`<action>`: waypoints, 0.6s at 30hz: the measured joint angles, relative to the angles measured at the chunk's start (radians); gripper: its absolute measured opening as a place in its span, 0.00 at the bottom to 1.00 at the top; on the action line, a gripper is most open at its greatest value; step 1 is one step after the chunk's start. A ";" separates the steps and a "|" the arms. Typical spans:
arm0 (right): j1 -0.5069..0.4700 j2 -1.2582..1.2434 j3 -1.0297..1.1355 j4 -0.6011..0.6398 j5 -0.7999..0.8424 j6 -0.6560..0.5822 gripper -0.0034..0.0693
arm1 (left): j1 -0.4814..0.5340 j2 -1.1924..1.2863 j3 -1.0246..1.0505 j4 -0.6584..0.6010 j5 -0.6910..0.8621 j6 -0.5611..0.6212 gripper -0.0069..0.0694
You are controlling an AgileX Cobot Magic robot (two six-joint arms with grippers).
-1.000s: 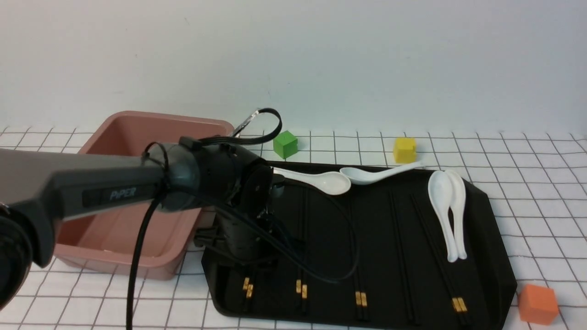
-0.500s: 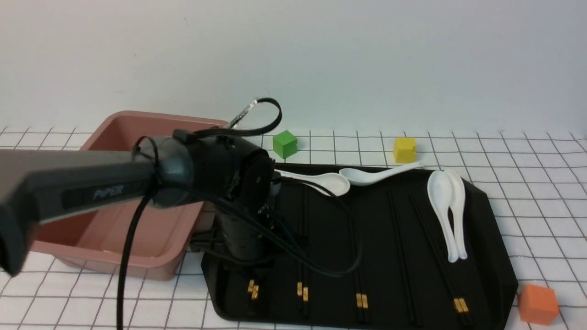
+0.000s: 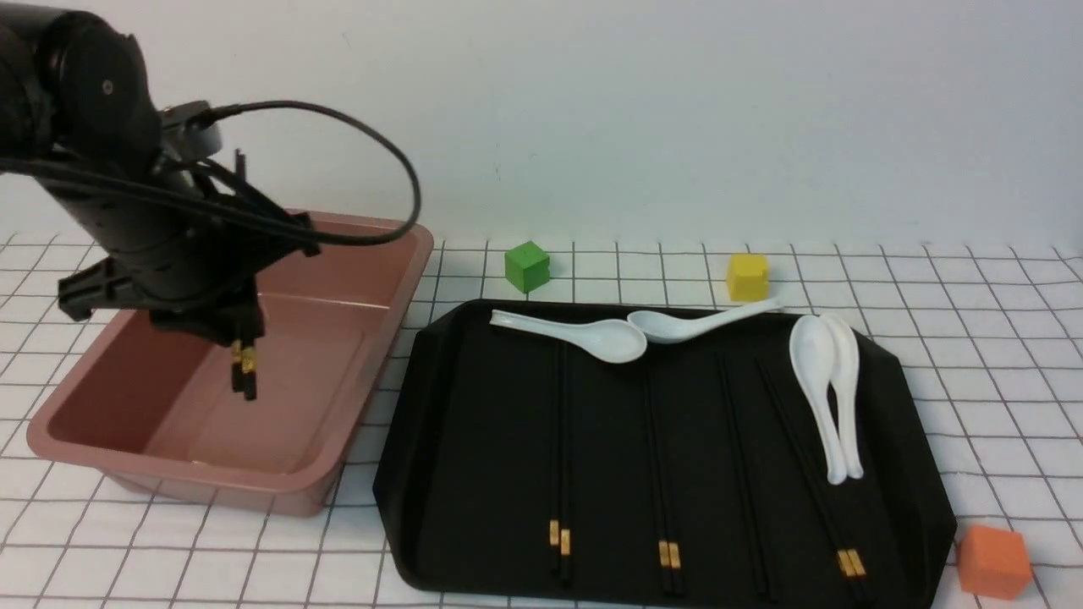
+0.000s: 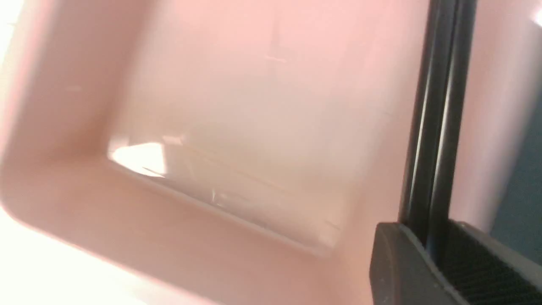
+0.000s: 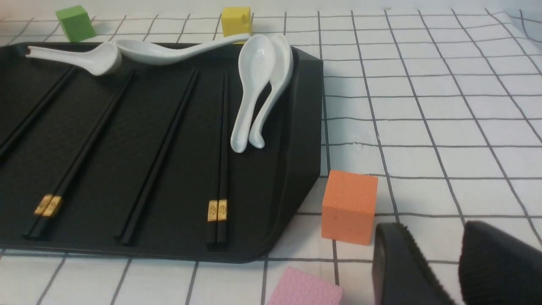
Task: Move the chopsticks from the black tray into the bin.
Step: Use the left arm to put the chopsticks into the lunch box
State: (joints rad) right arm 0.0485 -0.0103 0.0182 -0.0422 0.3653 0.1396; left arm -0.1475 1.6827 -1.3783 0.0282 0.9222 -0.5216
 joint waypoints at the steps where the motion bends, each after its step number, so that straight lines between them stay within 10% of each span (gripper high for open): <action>1: 0.000 0.000 0.000 0.000 0.000 0.000 0.38 | 0.014 0.026 0.000 0.000 -0.014 0.010 0.25; 18: 0.000 0.000 0.000 0.000 0.000 0.000 0.38 | 0.031 0.170 -0.060 0.010 -0.019 0.154 0.38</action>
State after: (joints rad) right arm 0.0485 -0.0103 0.0182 -0.0422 0.3653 0.1396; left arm -0.1170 1.8522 -1.4380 0.0386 0.9028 -0.3671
